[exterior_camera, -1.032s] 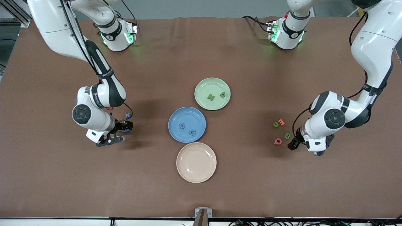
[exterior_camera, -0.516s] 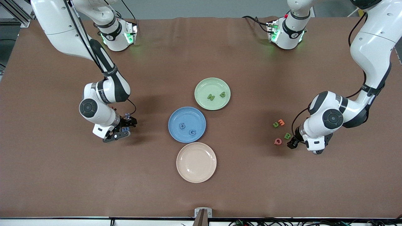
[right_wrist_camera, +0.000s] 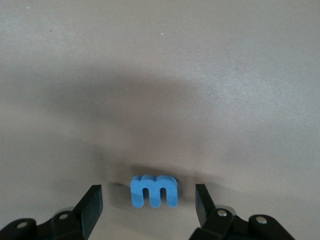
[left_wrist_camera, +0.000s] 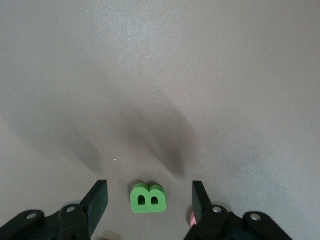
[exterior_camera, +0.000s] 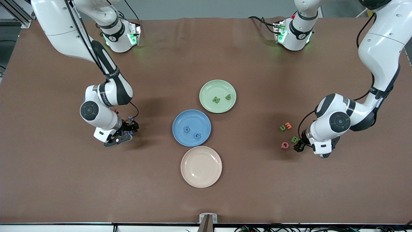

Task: Sort letters by color into matching plates
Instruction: 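Grasp the green B with the left gripper and blue m with the right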

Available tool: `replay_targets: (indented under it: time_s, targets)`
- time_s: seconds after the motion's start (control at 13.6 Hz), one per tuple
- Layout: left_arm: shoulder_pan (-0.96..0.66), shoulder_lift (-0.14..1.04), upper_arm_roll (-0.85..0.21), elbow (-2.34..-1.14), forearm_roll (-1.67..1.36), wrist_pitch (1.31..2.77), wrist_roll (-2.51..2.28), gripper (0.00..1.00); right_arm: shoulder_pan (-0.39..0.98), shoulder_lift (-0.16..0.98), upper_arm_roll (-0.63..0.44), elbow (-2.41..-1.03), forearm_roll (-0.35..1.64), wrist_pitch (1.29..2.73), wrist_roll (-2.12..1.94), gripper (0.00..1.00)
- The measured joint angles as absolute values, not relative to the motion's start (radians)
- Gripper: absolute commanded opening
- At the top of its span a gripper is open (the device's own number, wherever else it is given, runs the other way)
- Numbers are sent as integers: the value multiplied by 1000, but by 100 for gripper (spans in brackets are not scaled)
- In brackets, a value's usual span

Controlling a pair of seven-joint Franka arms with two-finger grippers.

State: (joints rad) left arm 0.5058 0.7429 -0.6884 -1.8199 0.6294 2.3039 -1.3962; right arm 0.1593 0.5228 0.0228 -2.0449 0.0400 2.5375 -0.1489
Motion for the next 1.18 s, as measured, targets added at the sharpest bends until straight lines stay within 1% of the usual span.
replay_targets:
  time_s: [0.74,1.03,1.18]
  targets:
    - [506,753,-685,-1840,629,2304,-1397,61,155,528,20,-2048,40,2537,-149,75]
    - [506,758,-685,-1840,629,2304,-1397,59,155,529,21,-2050,40,2537,-146,68]
    - [506,761,-685,-1840,629,2304,-1397,59,157,529,22,-2050,40,2537,-134,61]
